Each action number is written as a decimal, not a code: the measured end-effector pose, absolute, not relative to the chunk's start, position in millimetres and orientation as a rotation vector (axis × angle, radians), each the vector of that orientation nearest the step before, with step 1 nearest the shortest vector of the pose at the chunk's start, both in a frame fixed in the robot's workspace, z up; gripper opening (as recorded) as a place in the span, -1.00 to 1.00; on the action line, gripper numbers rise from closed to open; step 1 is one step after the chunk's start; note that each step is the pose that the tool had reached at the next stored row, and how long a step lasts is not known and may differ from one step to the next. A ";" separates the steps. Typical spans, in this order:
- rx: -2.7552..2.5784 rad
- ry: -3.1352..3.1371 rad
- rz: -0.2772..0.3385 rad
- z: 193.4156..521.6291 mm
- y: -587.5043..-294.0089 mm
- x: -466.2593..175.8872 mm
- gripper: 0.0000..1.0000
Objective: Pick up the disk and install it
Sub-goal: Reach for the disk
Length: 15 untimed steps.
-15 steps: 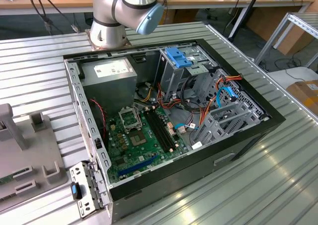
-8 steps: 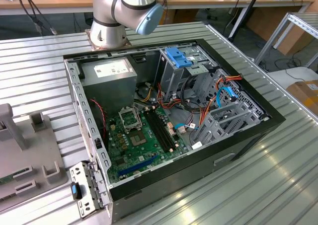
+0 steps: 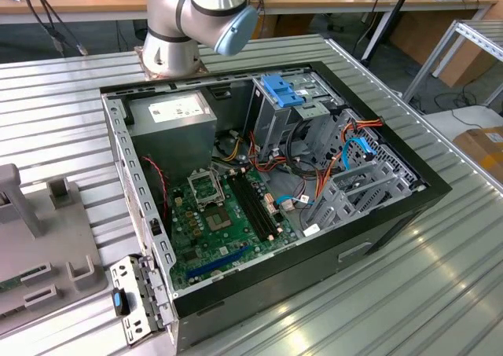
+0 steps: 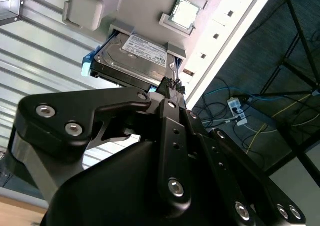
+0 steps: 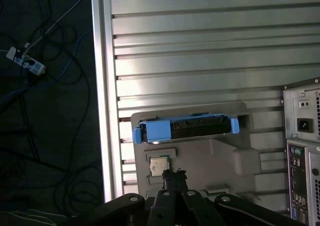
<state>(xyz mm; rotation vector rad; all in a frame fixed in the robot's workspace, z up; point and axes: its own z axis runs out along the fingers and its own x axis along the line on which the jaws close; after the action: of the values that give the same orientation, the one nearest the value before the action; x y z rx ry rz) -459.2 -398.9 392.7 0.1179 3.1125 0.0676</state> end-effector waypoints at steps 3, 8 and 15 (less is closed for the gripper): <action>0.118 3.112 0.068 392.6 -397.9 -459.2 -0.79; 0.118 3.113 0.068 391.4 -389.4 -459.2 -0.79; 0.118 3.113 0.068 389.6 -380.0 -459.2 -0.79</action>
<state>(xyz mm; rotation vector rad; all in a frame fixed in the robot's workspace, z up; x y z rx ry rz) -459.2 -380.0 389.6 0.1180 3.1129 0.0680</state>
